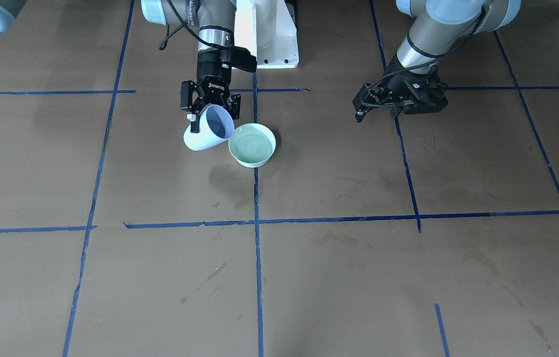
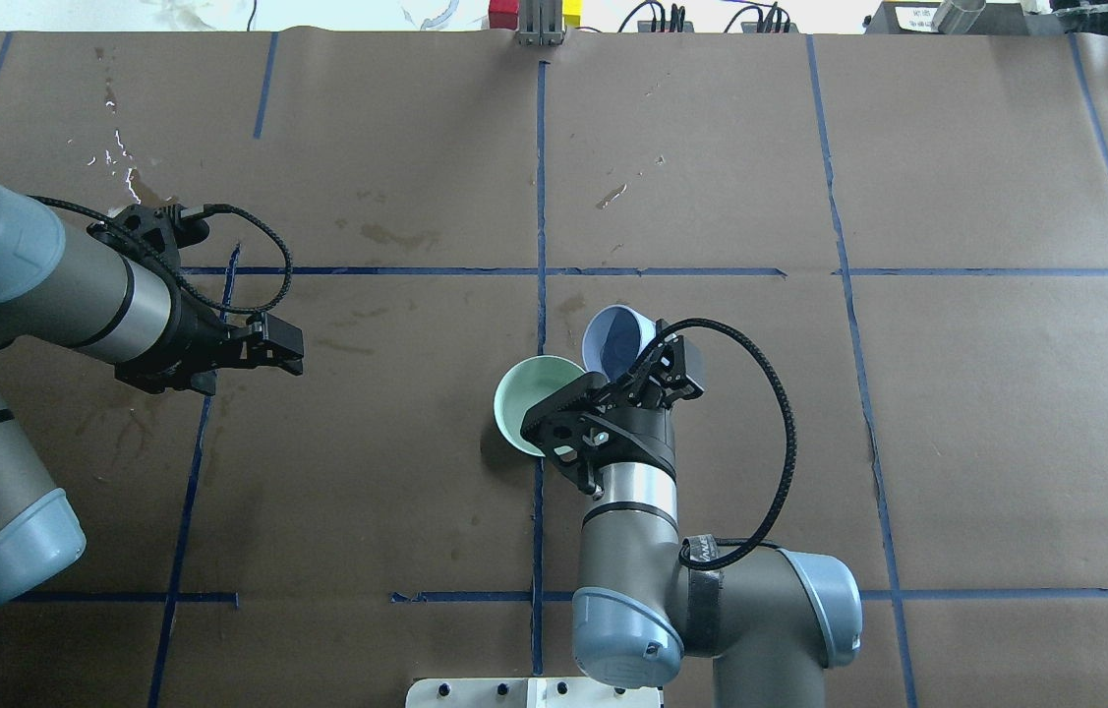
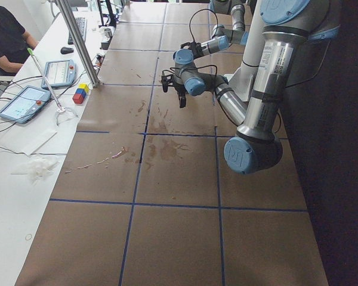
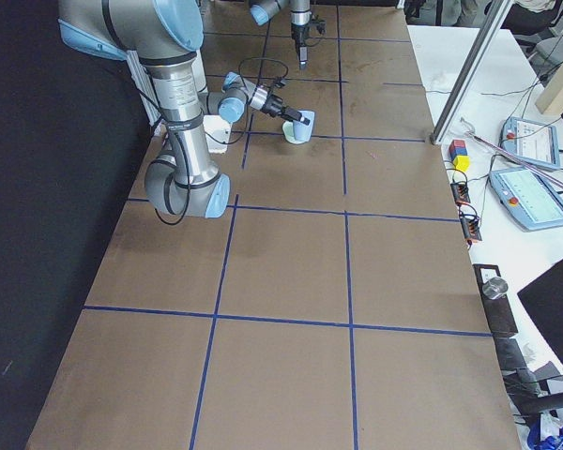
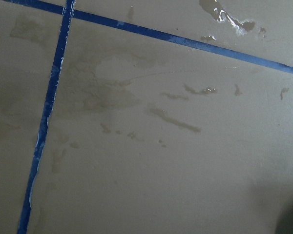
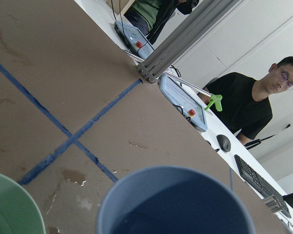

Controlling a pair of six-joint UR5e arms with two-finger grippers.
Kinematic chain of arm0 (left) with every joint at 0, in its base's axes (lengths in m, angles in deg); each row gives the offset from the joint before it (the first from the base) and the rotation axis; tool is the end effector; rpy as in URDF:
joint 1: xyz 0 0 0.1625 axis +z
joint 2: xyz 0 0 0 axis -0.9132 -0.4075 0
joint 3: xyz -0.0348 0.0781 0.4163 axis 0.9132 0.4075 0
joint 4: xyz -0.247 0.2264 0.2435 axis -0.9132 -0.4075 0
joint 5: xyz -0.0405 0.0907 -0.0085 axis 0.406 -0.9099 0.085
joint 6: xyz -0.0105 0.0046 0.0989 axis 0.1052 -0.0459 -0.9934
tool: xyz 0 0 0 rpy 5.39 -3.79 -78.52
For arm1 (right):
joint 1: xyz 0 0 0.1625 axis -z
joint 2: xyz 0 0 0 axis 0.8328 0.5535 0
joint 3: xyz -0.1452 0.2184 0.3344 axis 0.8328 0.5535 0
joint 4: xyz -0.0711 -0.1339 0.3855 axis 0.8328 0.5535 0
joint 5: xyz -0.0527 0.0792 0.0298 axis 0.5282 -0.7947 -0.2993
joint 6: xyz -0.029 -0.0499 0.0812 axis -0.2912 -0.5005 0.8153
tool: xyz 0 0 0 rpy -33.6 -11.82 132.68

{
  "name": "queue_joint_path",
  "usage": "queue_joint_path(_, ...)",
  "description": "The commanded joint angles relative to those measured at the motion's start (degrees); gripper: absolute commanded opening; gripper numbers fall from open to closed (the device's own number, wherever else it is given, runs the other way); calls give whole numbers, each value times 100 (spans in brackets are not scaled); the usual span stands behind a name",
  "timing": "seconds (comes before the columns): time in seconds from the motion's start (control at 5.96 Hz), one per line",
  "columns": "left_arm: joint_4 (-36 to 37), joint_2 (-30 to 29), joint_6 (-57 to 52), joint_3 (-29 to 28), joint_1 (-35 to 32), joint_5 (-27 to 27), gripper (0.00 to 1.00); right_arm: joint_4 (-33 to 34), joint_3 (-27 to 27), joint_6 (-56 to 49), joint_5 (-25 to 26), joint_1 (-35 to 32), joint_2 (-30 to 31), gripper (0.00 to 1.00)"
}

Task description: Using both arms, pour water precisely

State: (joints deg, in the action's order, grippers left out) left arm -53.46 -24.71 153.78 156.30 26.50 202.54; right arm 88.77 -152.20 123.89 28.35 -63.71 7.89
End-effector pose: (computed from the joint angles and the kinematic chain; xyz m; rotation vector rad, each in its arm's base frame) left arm 0.3545 -0.4059 0.3091 -0.0149 0.9569 -0.2119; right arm -0.5739 -0.2949 0.2368 1.1618 -0.0929 -0.2467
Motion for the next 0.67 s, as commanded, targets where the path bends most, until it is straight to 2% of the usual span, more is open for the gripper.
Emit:
queue_joint_path(0.0,0,80,2,25,7,1,100,232,111,-768,178,37,-11,7)
queue_joint_path(0.17,9,89,11,25,16,-8,100,232,120,-1208,248,37,-37,6)
queue_joint_path(0.5,0,89,19,51,25,-8,100,241,312,-1395,266,37,-185,6)
